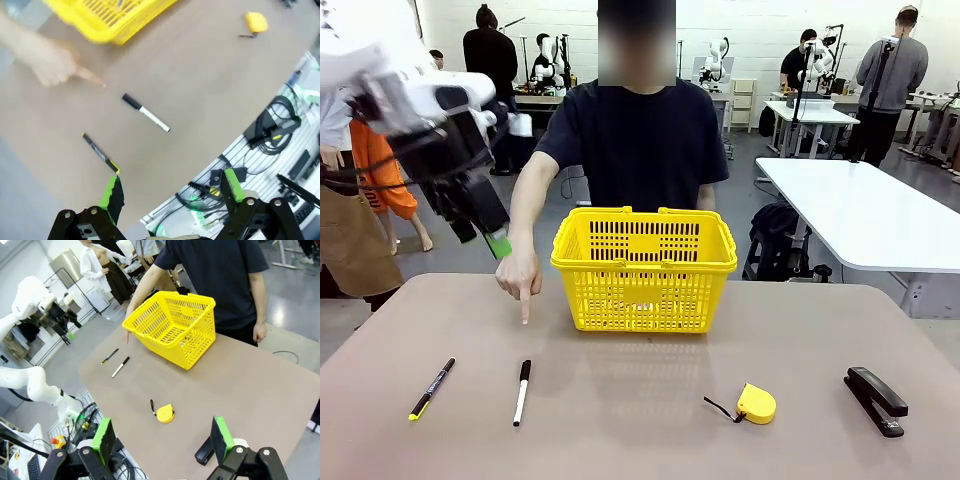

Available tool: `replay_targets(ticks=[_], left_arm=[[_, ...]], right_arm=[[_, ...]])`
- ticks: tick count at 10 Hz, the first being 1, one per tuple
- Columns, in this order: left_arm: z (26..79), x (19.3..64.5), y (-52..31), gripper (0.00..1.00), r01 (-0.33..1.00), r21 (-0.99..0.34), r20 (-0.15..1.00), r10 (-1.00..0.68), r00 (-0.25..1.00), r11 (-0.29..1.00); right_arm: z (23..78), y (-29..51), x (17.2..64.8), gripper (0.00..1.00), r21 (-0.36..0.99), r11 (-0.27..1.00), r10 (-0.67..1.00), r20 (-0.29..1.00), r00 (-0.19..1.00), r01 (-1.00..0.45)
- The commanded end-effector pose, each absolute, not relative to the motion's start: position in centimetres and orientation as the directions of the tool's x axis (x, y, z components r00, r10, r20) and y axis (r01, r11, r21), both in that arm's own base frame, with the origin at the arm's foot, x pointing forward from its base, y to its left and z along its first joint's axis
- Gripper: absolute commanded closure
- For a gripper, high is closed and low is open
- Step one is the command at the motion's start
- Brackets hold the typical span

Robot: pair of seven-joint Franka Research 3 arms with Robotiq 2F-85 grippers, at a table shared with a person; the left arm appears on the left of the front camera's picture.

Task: Place the items the person wants into the basket.
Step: Pick up the item the person points to and place it in the Market Basket.

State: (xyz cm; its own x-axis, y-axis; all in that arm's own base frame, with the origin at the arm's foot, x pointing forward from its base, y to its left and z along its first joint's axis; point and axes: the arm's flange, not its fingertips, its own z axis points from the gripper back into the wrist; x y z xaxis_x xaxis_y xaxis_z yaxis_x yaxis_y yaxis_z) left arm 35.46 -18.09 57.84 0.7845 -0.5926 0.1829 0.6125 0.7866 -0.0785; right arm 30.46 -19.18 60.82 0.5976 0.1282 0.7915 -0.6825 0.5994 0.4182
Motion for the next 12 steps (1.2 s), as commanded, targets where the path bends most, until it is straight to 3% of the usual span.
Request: replay_targets(ticks=[1,2,4,12], left_arm=[[54.8,35.0,-19.7,0.00,0.562,0.079,0.084,-0.567,0.820,0.824],[53.0,34.5,-20.6,0.00,0.562,0.115,0.037,-0.569,0.822,0.819],[50.9,34.8,-21.4,0.00,0.494,0.132,0.065,-0.505,0.861,0.859],[51.0,34.2,-21.5,0.00,0.535,0.100,0.040,-0.541,0.840,0.839]], right_arm=[[60.9,-19.1,30.7,0.00,0.416,0.584,0.114,0.808,0.577,-0.697],[60.9,-19.1,30.7,0.00,0.416,0.584,0.114,0.808,0.577,-0.697],[60.9,-19.1,30.7,0.00,0.416,0.584,0.114,0.808,0.577,-0.697],[60.9,-19.1,30.7,0.00,0.416,0.584,0.114,0.808,0.577,-0.697]])
